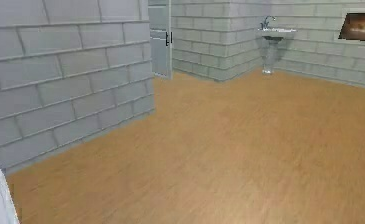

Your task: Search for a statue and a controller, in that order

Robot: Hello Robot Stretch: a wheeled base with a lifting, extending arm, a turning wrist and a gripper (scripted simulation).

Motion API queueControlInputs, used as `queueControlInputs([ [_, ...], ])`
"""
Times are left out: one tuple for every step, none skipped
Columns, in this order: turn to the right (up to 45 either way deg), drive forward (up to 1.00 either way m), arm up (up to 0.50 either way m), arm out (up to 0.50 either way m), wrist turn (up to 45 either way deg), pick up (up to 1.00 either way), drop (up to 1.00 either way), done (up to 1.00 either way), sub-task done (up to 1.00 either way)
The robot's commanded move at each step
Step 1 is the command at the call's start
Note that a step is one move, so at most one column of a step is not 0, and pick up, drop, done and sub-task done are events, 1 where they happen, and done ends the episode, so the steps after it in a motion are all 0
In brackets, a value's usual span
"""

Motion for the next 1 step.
queueControlInputs([
  [0.0,1.00,0.00,0.00,0.0,0.00,0.00,0.00,0.00],
])
